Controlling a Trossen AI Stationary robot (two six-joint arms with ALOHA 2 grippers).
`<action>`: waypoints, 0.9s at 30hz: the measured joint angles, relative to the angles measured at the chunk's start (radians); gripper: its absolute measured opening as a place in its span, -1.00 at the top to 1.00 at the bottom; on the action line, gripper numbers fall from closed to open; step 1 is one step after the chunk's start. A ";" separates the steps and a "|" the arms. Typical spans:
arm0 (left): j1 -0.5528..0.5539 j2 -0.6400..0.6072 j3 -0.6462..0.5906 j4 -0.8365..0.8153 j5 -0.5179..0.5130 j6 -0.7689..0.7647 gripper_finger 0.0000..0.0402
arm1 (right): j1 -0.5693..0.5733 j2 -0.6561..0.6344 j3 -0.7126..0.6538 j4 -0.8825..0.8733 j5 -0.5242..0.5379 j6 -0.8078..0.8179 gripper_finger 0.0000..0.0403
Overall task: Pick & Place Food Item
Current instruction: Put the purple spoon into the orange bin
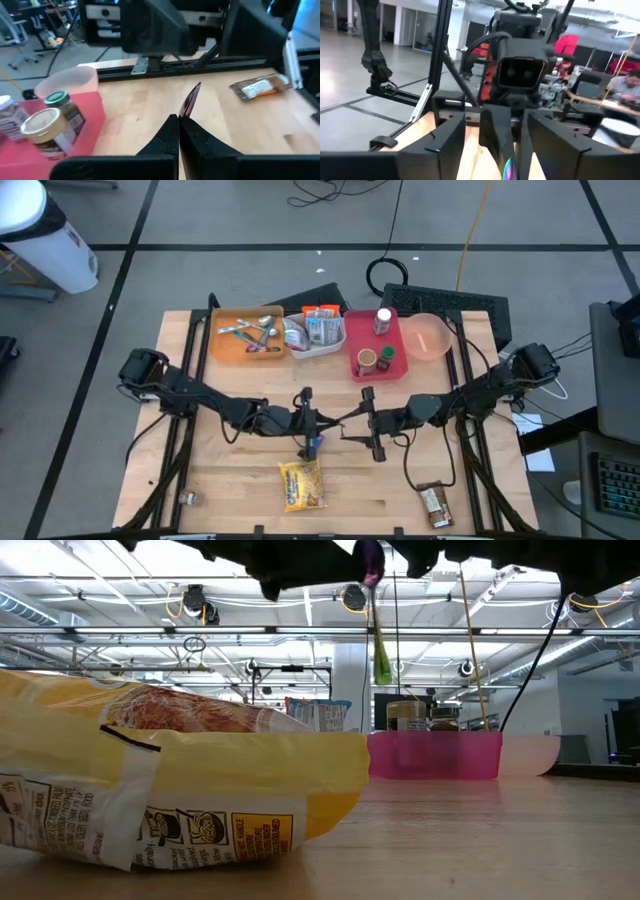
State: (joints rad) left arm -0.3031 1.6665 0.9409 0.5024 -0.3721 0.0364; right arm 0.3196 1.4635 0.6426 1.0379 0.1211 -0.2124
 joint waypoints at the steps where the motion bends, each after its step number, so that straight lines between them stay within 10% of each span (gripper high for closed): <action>1: -0.004 -0.008 0.000 -0.014 -0.014 0.011 1.00 | 0.000 0.000 0.000 0.006 0.002 -0.009 -0.05; 20: -0.184 -0.476 0.000 -0.667 -0.547 0.078 1.00 | -0.002 -0.006 0.000 0.006 0.012 -0.164 -0.13; 27: -0.200 -0.642 -0.084 -0.792 -0.595 -0.010 1.00 | -0.012 -0.006 0.000 0.006 0.013 -0.175 -0.14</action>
State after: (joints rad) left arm -0.5036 1.0247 0.8566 -0.2895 -0.9668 0.0262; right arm 0.3073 1.4574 0.6422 1.0435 0.1337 -0.3870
